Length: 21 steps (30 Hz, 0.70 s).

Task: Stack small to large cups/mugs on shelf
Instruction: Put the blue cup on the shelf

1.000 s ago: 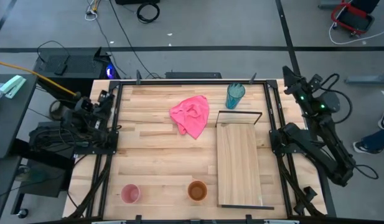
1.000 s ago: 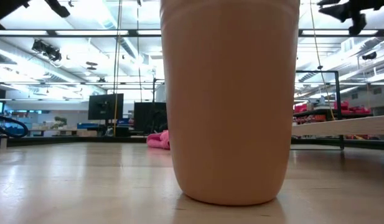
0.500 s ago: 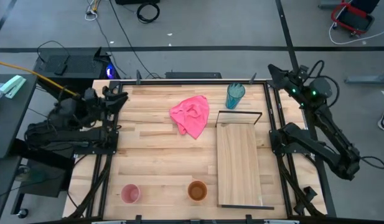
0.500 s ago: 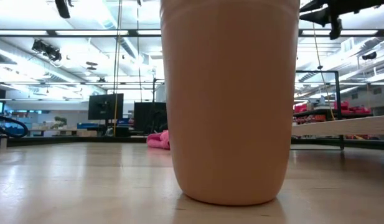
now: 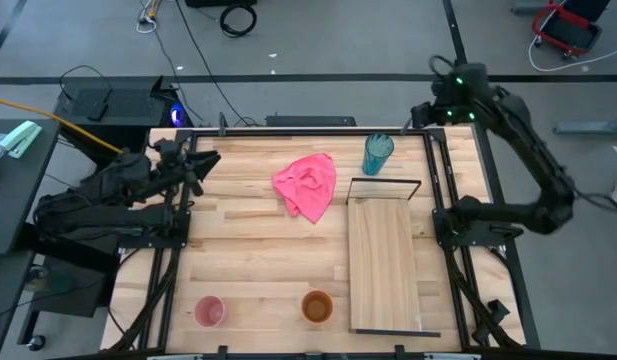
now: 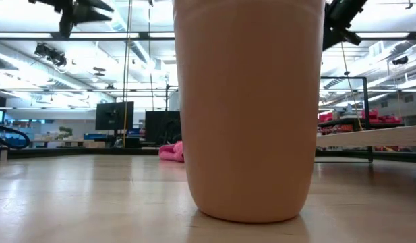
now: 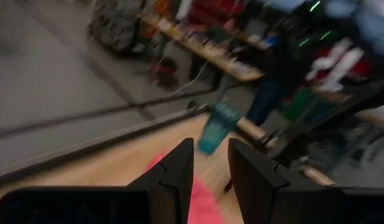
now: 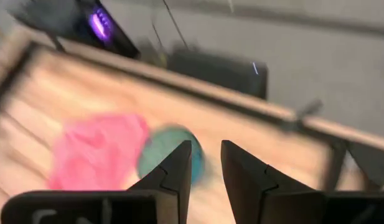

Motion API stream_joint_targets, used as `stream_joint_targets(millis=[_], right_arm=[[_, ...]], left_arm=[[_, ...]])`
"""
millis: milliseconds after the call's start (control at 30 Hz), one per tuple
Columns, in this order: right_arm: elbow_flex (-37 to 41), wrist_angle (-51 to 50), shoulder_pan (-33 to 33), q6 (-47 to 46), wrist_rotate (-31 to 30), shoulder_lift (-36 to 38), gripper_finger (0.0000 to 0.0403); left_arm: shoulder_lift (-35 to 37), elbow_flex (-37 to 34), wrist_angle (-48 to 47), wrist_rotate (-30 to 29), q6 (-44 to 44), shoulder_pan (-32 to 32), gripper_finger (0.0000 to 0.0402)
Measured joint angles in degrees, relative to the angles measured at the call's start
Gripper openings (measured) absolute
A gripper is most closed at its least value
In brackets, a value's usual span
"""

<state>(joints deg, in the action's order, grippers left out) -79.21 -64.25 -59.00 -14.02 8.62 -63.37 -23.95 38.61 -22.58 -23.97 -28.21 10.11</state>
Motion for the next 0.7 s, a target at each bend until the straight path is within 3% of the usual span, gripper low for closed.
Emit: stream_joint_targets(millis=[167,400,700], right_arm=[[-4.88,-9.02,-1.64,5.08,0.0,-7.94,0.0094],[-5.32,-9.39,0.47,5.07,3.42,-11.45,0.0094],[-5.33,-9.37,5.26,5.02,3.46,-14.12,0.0111]], left_arm=[[-2.57,-0.02,-3.33,-0.02,-1.14,3.84,0.0107],[-7.89,-0.02,-3.39,0.13,-0.69,7.88,0.0107],[-15.06,-0.02,-3.46,0.28,-0.68,10.44,0.0107]])
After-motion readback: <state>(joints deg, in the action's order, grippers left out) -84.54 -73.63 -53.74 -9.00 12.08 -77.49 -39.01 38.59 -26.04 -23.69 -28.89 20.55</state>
